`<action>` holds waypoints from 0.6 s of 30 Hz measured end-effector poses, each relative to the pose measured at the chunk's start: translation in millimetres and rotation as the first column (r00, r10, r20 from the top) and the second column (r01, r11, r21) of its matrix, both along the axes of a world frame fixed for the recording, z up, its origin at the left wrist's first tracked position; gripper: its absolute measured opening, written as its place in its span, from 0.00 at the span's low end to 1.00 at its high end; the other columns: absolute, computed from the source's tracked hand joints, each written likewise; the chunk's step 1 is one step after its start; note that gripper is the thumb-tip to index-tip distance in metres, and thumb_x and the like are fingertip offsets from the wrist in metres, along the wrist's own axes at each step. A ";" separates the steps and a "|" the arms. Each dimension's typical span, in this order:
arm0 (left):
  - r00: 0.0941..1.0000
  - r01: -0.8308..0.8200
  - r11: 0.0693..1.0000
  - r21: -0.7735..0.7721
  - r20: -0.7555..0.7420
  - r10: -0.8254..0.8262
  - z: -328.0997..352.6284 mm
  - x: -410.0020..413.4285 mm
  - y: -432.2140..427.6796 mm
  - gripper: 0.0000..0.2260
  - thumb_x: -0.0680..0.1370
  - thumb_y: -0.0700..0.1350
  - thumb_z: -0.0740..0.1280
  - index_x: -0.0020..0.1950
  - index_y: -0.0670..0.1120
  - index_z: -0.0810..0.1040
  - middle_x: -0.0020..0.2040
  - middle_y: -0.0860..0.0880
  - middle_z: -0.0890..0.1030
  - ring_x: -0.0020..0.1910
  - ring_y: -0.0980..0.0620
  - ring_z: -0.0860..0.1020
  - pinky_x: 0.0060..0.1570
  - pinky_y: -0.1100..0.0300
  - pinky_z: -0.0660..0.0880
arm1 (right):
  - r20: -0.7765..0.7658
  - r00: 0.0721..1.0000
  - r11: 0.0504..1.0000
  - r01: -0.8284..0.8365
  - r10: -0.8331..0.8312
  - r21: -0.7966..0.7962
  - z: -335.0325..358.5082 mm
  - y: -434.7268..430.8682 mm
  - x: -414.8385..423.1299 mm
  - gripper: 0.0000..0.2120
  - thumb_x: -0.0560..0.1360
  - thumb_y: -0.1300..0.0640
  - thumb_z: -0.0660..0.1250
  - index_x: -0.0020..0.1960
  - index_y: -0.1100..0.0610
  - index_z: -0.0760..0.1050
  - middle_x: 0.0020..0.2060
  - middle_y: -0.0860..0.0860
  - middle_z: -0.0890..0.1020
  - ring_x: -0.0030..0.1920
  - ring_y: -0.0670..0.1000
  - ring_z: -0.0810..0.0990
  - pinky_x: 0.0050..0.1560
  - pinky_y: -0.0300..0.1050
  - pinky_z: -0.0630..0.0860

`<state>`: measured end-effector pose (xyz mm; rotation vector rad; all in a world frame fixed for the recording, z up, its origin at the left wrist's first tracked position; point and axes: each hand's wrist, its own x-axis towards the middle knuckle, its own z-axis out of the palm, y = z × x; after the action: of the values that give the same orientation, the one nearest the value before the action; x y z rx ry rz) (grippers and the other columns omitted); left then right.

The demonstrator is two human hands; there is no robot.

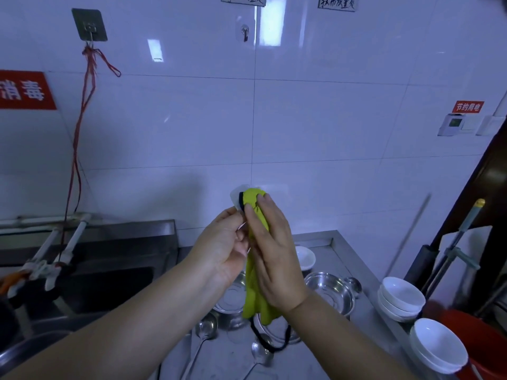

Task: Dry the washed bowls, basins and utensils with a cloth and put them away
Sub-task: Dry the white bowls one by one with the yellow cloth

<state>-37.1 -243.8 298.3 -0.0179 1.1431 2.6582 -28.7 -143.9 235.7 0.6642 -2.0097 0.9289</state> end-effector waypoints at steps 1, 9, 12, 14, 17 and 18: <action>1.000 0.010 1.000 0.022 0.002 -0.010 -0.3 0.3 -1.7 0.04 0.77 0.35 0.63 0.46 0.42 0.77 0.40 0.47 0.83 0.39 0.54 0.82 0.45 0.64 0.79 | -0.021 1.000 1.000 0.001 -0.001 -0.001 -3.9 2.6 -1.0 0.23 0.78 0.64 0.53 0.73 0.61 0.61 0.73 0.58 0.61 0.75 0.57 0.56 0.74 0.51 0.56; 0.997 0.054 0.998 0.015 -0.057 -0.053 -0.5 -1.7 -25.4 0.06 0.79 0.39 0.60 0.51 0.41 0.76 0.44 0.47 0.83 0.42 0.54 0.83 0.46 0.58 0.81 | 0.107 0.993 0.868 0.016 0.043 -0.497 -6.2 16.2 0.6 0.25 0.77 0.69 0.51 0.74 0.61 0.61 0.72 0.52 0.66 0.73 0.51 0.62 0.73 0.44 0.58; 0.983 0.077 0.989 -0.127 -0.156 -0.097 -3.5 -0.8 -35.4 0.07 0.72 0.39 0.64 0.43 0.43 0.81 0.39 0.48 0.84 0.37 0.55 0.82 0.38 0.62 0.80 | 0.161 0.965 0.775 -0.060 0.205 -0.629 1.8 21.1 1.3 0.27 0.74 0.70 0.51 0.72 0.58 0.66 0.69 0.46 0.71 0.71 0.48 0.65 0.71 0.41 0.61; 0.960 0.072 0.961 -0.267 -0.243 -0.139 -5.4 -0.6 -42.1 0.06 0.69 0.38 0.67 0.38 0.44 0.84 0.36 0.47 0.83 0.34 0.54 0.81 0.35 0.63 0.79 | 0.210 0.930 0.714 -0.074 0.301 -0.696 6.4 25.8 0.4 0.26 0.73 0.68 0.52 0.69 0.56 0.70 0.67 0.46 0.74 0.70 0.46 0.67 0.71 0.45 0.62; 0.879 0.037 0.834 -0.550 -0.380 -0.289 -4.6 -0.3 -49.6 0.06 0.69 0.40 0.68 0.44 0.41 0.82 0.38 0.46 0.82 0.36 0.54 0.78 0.38 0.65 0.75 | 0.256 0.899 0.737 -0.100 0.355 -0.668 14.1 33.3 -4.0 0.27 0.70 0.68 0.52 0.65 0.56 0.74 0.64 0.47 0.77 0.68 0.48 0.70 0.70 0.53 0.64; 0.850 0.009 0.778 -0.628 -0.406 -0.337 -2.7 -0.4 -51.5 0.08 0.70 0.42 0.67 0.45 0.40 0.81 0.39 0.47 0.81 0.37 0.54 0.77 0.39 0.66 0.74 | 0.260 0.901 0.771 -0.116 0.347 -0.626 16.9 35.2 -5.5 0.27 0.70 0.69 0.52 0.65 0.57 0.74 0.63 0.48 0.77 0.68 0.50 0.71 0.70 0.54 0.65</action>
<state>-37.5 -295.3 295.5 0.6716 2.0104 2.0492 -34.2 -108.7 252.5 0.4012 -1.7853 1.8618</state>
